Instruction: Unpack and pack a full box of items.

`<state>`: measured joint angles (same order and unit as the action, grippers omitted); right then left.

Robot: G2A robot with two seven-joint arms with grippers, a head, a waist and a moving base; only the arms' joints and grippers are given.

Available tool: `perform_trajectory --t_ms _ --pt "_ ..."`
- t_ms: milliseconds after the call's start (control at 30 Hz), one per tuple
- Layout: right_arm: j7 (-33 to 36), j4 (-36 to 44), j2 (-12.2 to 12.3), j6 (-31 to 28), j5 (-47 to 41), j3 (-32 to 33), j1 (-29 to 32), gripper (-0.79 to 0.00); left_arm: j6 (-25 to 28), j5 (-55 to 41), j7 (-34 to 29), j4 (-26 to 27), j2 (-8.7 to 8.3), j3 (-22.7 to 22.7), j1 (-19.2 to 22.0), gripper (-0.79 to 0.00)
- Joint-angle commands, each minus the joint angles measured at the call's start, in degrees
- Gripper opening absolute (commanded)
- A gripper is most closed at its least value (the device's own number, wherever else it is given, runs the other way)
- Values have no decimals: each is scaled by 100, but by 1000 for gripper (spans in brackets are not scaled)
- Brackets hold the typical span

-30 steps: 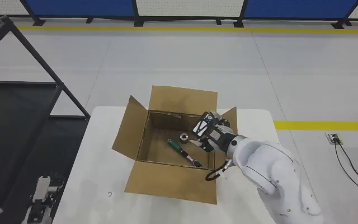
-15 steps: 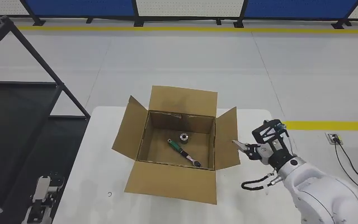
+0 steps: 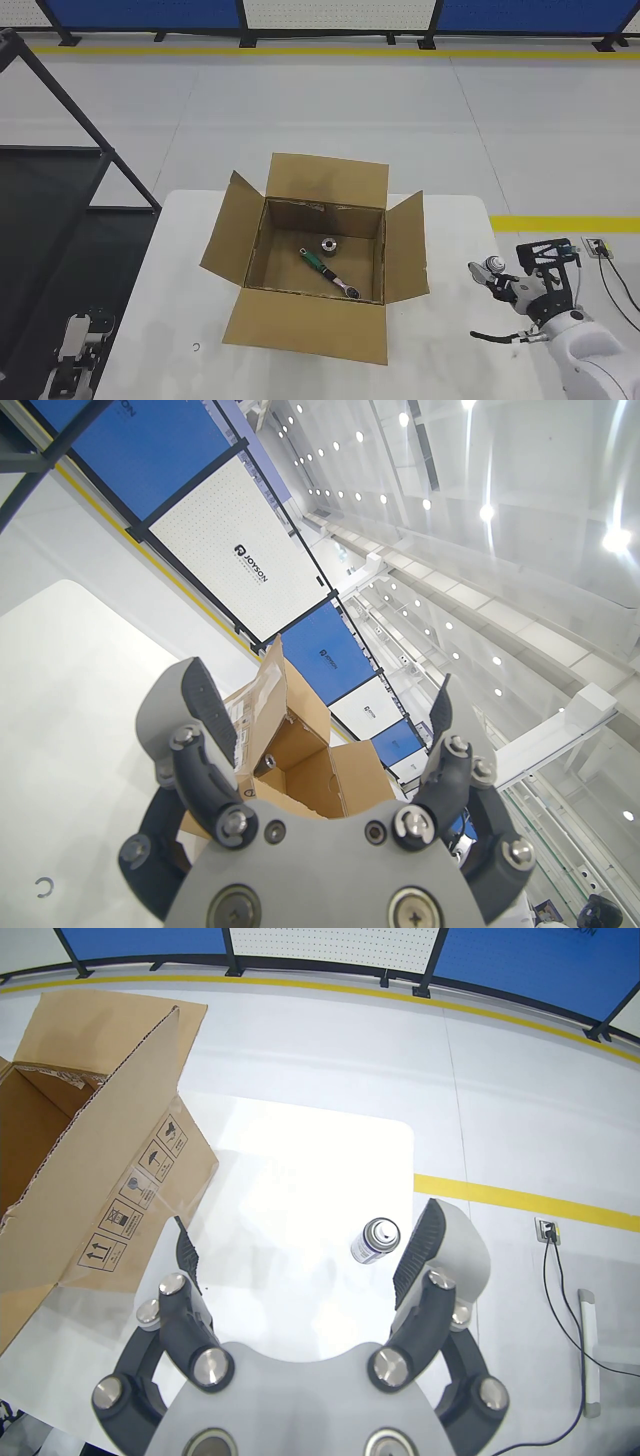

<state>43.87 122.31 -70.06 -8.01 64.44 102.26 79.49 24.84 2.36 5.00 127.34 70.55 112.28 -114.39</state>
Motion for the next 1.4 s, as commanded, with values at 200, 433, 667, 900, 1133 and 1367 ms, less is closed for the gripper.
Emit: perform_trajectory --t_ms 200,433,667,900,1133,1367 --pt "0 0 0 -1 2 0 -1 0 0 0 0 0 0 0 0 0" --pt "119 -345 18 80 382 -257 -174 0 0 0 0 0 0 0 0 0" --pt "51 -1418 67 143 752 -256 -679 0 0 0 0 0 0 0 0 0" --pt "317 -2578 115 2 683 -313 -1275 0 0 0 0 0 0 0 0 0" --pt "432 -3515 161 -239 515 -405 -1810 0 0 0 0 0 0 0 0 0" --pt "575 -3971 201 -384 438 -522 -2107 0 0 0 0 0 0 0 0 0"
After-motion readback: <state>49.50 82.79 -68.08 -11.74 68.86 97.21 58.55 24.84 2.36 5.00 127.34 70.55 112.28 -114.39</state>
